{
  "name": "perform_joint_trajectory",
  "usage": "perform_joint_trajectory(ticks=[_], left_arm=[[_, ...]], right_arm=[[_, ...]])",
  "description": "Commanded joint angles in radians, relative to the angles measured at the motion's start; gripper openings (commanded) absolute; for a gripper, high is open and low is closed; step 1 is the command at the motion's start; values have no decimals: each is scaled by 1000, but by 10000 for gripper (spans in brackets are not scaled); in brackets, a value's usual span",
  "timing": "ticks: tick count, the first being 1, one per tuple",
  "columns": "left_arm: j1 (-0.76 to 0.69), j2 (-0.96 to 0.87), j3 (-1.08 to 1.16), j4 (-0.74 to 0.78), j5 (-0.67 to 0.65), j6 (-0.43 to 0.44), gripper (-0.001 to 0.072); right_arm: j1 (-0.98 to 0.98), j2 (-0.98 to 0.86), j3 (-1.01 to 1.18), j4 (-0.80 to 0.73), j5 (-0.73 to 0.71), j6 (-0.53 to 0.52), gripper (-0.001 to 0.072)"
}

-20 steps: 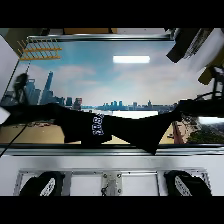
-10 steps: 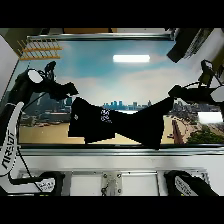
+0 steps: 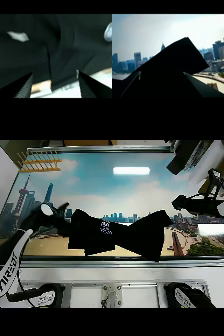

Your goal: Fold the clothes and pants, and hang the long-sleeved shirts on hangers.

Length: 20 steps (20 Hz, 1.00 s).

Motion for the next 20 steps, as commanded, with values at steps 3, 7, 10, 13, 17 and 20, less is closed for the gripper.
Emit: perform_joint_trajectory(ticks=[3, 7, 10, 13, 17, 20], left_arm=[[-138, 12, -211, -27, 22, 22, 571], [-176, 12, -245, -30, 85, -37, 571], [-217, 12, -214, -30, 130, -65, 570], [-227, 12, -153, -26, 167, -93, 215], [-211, 13, -76, -20, 119, -88, 10], [-196, 78, -12, -20, 54, -51, 10]], right_arm=[[0, 3, 0, 4, 5, 0, 583], [0, 3, 0, 4, 5, 0, 583], [0, 3, 0, 4, 5, 0, 583], [0, 3, 0, 3, 6, 0, 583], [-13, 4, 0, -21, 51, -1, 583], [-94, -6, -11, -84, 188, 0, 581]])
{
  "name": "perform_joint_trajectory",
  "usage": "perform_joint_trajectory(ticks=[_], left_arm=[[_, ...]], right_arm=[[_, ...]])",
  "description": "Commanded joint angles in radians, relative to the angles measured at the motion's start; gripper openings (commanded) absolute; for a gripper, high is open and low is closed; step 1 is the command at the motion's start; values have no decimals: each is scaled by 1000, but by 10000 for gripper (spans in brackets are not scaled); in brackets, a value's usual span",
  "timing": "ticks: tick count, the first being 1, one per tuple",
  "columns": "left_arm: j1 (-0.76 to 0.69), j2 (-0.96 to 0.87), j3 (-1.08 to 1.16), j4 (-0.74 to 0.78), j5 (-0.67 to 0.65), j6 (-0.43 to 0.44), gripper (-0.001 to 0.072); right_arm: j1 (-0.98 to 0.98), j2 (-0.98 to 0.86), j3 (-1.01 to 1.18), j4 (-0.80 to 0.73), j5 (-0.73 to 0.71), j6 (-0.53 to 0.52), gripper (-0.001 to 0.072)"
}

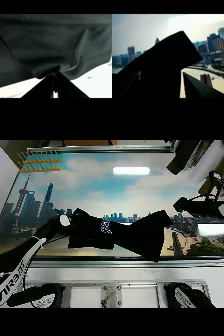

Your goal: Fold the clothes and pants, and hang the long-sleeved shirts on hangers.

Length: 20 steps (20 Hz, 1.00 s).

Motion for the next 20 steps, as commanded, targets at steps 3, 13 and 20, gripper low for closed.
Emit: perform_joint_trajectory(ticks=[3, 13, 20], left_arm=[[24, 158, 101, -2, -61, 22, 10], [158, 268, 208, -6, -57, 21, 10], [187, 268, 224, -5, -36, 21, 10]], right_arm=[[-208, -44, -117, -43, 147, 6, 583], [-227, -351, -291, 349, -346, 26, 584], [-27, -476, -220, 385, -433, -16, 583]])
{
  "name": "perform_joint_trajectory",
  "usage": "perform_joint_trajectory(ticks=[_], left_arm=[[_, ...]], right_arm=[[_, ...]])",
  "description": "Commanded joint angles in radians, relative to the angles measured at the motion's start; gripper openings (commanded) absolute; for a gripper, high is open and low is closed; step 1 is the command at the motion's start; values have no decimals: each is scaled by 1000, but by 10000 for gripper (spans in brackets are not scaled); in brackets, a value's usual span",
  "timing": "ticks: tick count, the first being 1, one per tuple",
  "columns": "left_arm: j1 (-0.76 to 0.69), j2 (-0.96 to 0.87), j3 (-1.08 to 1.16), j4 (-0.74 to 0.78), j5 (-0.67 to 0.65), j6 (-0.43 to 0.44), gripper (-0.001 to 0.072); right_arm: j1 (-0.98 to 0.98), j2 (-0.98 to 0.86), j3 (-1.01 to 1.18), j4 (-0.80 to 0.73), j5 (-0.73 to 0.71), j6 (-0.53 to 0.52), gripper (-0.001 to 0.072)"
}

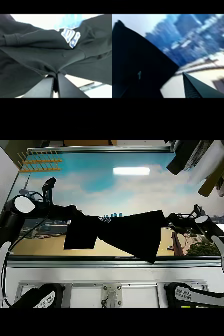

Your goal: Fold the clothes and pants, and hang the long-sleeved shirts on hangers.

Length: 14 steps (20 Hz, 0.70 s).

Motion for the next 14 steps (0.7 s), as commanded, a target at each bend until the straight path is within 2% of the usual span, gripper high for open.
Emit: perform_joint_trajectory(ticks=[1, 2, 4, 5, 7, 10, 12, 14], left_arm=[[8, 1, 5, 1, 9, 0, 10], [8, 1, 5, 1, 9, 0, 10], [9, 1, 5, 2, 10, 0, 10], [10, 2, 6, 4, 13, 0, 10], [38, 5, 50, 5, 0, 0, 10], [119, 36, 271, 3, -30, 0, 10], [162, 87, 473, 2, -17, 0, 10], [185, 145, 658, 3, 8, 0, 10]], right_arm=[[86, -58, 33, 16, -39, -11, 582], [99, -61, 39, 15, -51, -11, 529], [106, -62, 55, 15, -70, -23, 144], [103, -56, 69, 6, -64, -23, 18], [103, -2, 118, -48, -48, -23, 7], [103, 161, 290, -189, 49, -50, 7], [104, 292, 433, -199, 118, -106, 7], [104, 421, 551, -195, 148, -112, 7]])
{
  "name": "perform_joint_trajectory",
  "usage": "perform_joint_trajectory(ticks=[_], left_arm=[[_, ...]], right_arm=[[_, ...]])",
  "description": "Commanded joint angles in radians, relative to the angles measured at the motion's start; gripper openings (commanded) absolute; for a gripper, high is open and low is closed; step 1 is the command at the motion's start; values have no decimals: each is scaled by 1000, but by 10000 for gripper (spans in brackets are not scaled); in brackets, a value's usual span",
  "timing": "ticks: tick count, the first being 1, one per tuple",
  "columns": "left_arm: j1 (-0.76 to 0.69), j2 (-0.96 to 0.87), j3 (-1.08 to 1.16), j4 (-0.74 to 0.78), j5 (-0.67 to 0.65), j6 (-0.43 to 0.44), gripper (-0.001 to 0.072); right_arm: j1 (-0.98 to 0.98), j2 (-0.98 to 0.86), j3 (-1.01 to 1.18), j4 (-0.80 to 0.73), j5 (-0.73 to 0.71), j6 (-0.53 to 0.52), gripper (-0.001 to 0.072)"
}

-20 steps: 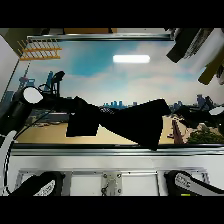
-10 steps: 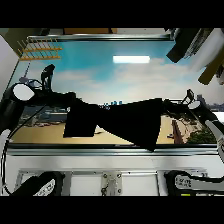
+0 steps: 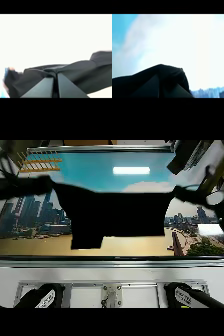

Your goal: Fold the clothes and pants, and hang the long-sleeved shirts on hangers.

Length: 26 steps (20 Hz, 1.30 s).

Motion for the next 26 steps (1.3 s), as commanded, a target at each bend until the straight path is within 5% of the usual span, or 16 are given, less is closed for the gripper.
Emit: perform_joint_trajectory(ticks=[1, 9, 18, 22, 26], left_arm=[[51, 94, 302, 1, 35, 0, 10], [54, 315, 467, 2, 146, 0, 10], [54, 139, 446, 0, 12, 0, 10], [53, -81, 289, -8, 57, 0, 10], [-12, -331, 217, -8, 157, 39, 10]], right_arm=[[1, 228, 202, -39, 69, -36, 7], [1, 579, 238, -40, 211, -32, 7], [2, 547, 166, -85, 784, 142, 7], [3, 430, -3, -86, 770, 161, 7], [10, 187, -28, -85, 546, 159, 6]])
